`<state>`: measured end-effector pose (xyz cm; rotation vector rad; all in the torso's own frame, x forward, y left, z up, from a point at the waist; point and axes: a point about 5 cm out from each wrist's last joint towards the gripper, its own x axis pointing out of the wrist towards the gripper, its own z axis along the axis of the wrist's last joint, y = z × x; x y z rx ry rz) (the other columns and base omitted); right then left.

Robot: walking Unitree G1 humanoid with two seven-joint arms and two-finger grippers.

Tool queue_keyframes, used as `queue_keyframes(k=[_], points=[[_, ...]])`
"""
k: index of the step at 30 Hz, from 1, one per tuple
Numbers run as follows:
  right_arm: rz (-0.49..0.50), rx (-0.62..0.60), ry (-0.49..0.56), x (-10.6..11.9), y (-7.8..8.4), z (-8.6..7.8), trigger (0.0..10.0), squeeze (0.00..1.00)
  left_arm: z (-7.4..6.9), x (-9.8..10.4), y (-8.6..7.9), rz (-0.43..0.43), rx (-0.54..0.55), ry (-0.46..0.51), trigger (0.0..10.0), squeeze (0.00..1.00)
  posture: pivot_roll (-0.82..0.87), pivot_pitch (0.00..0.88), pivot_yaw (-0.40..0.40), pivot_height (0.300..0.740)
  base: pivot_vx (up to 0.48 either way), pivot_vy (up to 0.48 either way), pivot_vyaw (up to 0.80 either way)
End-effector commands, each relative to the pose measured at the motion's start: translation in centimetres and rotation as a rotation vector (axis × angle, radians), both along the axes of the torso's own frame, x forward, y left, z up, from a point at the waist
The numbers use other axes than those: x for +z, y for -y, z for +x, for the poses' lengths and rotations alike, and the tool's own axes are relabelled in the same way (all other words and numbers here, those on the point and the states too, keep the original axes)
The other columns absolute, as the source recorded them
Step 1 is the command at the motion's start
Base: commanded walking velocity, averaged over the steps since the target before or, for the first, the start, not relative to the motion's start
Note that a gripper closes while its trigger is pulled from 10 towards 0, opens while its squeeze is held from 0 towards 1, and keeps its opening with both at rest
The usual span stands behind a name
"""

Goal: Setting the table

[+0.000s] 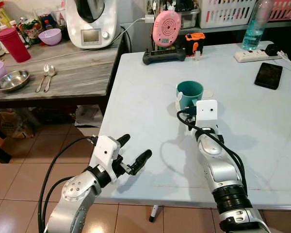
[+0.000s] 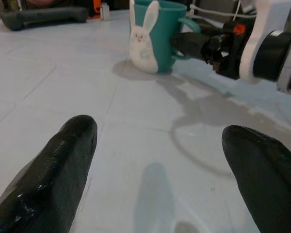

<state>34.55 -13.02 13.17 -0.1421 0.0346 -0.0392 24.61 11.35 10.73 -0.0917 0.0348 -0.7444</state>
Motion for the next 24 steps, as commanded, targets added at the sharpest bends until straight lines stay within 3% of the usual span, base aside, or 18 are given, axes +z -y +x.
queue_keyframes(k=[1,22,24], points=[[0.007,0.019,0.020,0.72,-0.31,0.43,0.0,0.00,0.01,0.31,-0.26,-0.007,-0.001,0.021,10.0,0.00,-0.16,0.069,0.115,0.740,0.000,0.000,0.00],[-0.005,0.024,0.036,0.93,0.27,0.60,0.0,0.00,0.46,0.18,-0.25,-0.014,0.009,0.031,10.0,0.00,-0.16,0.058,0.105,0.740,0.000,0.000,0.00],[0.000,0.017,0.042,0.98,0.63,0.39,0.0,0.00,0.67,0.23,-0.59,0.010,0.048,0.046,10.0,0.00,-0.15,0.055,0.103,0.740,0.000,0.000,0.00]])
